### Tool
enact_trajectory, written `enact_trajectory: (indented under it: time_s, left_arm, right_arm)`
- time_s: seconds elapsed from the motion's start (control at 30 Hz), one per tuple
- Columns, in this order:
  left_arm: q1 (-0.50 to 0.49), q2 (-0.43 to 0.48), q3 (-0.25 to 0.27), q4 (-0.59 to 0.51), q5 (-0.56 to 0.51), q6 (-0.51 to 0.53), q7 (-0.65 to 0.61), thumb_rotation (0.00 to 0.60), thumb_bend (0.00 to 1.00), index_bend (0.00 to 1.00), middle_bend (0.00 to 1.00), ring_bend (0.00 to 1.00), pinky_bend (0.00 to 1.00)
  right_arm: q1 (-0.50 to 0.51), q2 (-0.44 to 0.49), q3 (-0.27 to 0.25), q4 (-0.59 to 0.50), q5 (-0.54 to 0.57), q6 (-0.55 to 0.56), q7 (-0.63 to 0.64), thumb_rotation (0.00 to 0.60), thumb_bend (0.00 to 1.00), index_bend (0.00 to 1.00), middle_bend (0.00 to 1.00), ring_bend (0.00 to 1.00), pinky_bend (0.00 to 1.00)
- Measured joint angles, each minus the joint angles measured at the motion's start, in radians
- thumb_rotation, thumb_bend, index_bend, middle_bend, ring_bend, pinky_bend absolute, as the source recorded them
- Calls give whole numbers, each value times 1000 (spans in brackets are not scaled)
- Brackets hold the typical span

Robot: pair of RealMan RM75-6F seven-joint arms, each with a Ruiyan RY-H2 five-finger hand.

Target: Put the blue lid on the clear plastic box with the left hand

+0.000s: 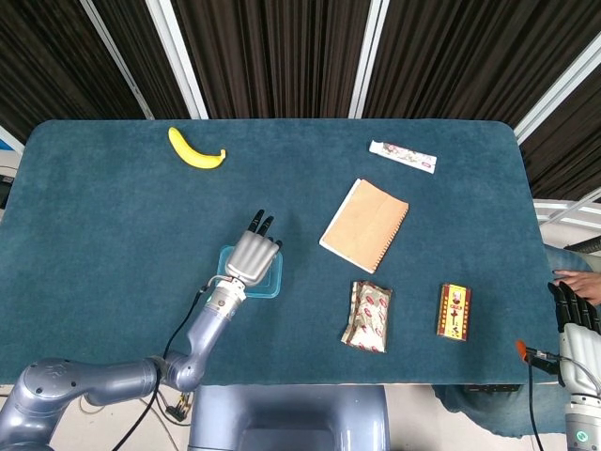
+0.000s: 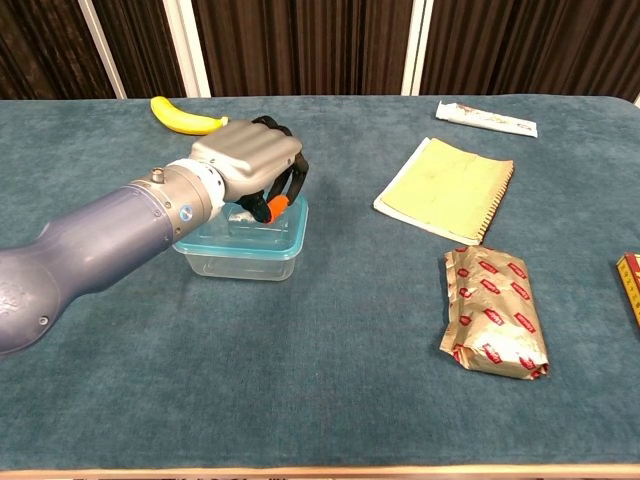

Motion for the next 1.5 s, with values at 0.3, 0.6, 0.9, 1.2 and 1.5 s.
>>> enact_trajectory:
  time_s: [0.3, 0.6, 0.9, 1.2, 1.5]
  left_arm:
    - [0, -7, 1, 6, -4, -7, 8, 600, 555, 687, 554, 89, 0]
    - [1, -13, 11, 15, -19, -21, 30, 600, 555, 684, 552, 89, 0]
    - [-2, -19, 11, 18, -27, -28, 42, 600, 555, 683, 551, 89, 0]
    - [-4, -16, 2, 8, -30, -21, 46, 600, 551, 675, 545, 89, 0]
    - [14, 79, -53, -150, -2, 96, 51, 600, 469, 357, 384, 17, 0]
  right_arm:
    - [0, 0, 0, 1, -1, -1, 1, 600, 268, 44, 0, 0, 0]
    - [0, 1, -1, 0, -1, -1, 1, 600, 268, 44, 0, 0, 0]
    - [0, 1, -1, -1, -1, -1, 1, 600, 267, 44, 0, 0, 0]
    - [0, 1, -1, 0, -4, 1, 2, 600, 268, 44, 0, 0, 0]
    - [0, -2, -1, 6, -11, 8, -3, 600, 268, 44, 0, 0, 0]
